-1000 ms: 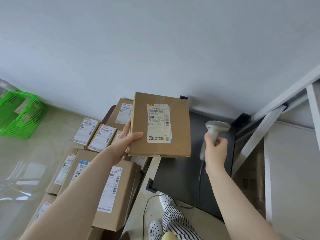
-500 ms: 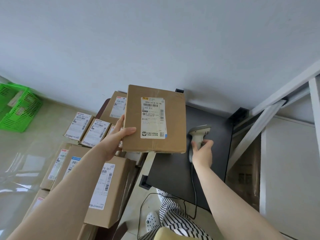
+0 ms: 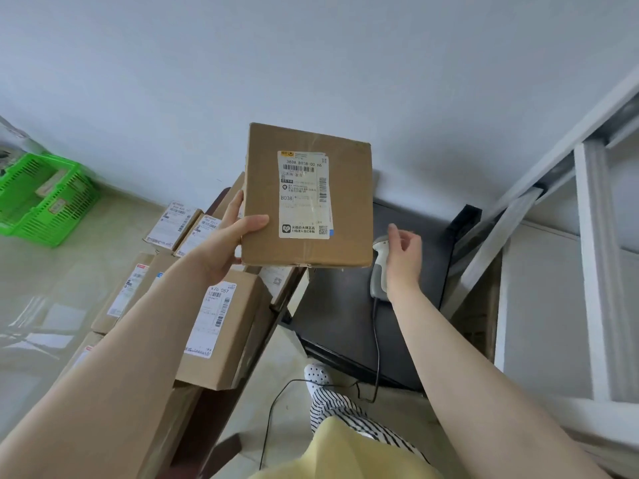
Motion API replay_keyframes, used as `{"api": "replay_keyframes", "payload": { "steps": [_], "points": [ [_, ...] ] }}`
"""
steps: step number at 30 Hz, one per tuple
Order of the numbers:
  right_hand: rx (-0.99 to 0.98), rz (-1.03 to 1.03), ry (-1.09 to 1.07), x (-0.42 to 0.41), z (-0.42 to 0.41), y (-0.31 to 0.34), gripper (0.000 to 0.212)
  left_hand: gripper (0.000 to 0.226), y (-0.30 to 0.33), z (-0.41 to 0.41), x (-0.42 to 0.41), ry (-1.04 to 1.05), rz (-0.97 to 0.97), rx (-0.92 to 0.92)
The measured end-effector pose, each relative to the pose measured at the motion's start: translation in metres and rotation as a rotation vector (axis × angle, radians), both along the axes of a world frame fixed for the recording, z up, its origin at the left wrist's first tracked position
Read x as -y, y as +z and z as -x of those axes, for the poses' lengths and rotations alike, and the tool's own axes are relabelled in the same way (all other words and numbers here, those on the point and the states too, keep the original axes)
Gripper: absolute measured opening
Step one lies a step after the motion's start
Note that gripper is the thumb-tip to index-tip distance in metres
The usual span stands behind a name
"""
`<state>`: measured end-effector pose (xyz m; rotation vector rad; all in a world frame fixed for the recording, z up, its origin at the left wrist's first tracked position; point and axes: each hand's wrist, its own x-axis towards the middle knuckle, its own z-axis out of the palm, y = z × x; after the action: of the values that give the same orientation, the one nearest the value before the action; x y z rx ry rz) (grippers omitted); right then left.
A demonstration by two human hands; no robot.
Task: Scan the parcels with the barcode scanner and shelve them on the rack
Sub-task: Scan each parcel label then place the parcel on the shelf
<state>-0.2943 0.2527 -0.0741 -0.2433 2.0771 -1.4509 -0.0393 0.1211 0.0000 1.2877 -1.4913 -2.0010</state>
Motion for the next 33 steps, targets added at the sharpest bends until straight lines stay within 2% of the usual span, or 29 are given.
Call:
{"api": "replay_keyframes", "payload": {
  "steps": [4,8,12,16,19,21,24,25,29,33],
  "points": [
    [0.347,0.34,0.3,-0.033,-0.041,0.051,0.059,0.098,0.024,-0.028,-0.051,0.004,0.119,-0.101],
    [0.437,0.426,0.483,-0.096,-0.08,0.08,0.079,0.094,0.041,-0.064,-0.111,0.004,0.185,-0.181],
    [0.453,0.369,0.562,-0.171,-0.118,0.085,0.064,0.099,0.029,-0.104,-0.186,0.021,0.164,-0.197],
    [0.459,0.244,0.559,-0.228,-0.136,0.081,0.063,0.113,0.016,-0.121,-0.254,0.051,0.05,-0.189],
    [0.459,0.162,0.535,-0.269,-0.139,0.077,0.055,0.106,0.008,-0.126,-0.294,0.038,-0.025,-0.185],
    [0.464,0.126,0.522,-0.295,-0.14,0.074,0.062,0.113,0.004,-0.125,-0.318,0.011,-0.064,-0.182],
    [0.469,0.073,0.519,-0.33,-0.136,0.068,0.093,0.116,-0.001,-0.12,-0.347,-0.013,-0.099,-0.163],
    [0.471,0.066,0.522,-0.341,-0.132,0.064,0.096,0.117,-0.004,-0.117,-0.357,-0.027,-0.105,-0.156],
    [0.484,0.041,0.534,-0.39,-0.115,0.056,0.074,0.121,-0.015,-0.104,-0.397,-0.06,-0.131,-0.131],
    [0.485,0.03,0.524,-0.439,-0.087,0.044,0.076,0.117,-0.02,-0.079,-0.443,-0.09,-0.158,-0.113]
  ]
}}
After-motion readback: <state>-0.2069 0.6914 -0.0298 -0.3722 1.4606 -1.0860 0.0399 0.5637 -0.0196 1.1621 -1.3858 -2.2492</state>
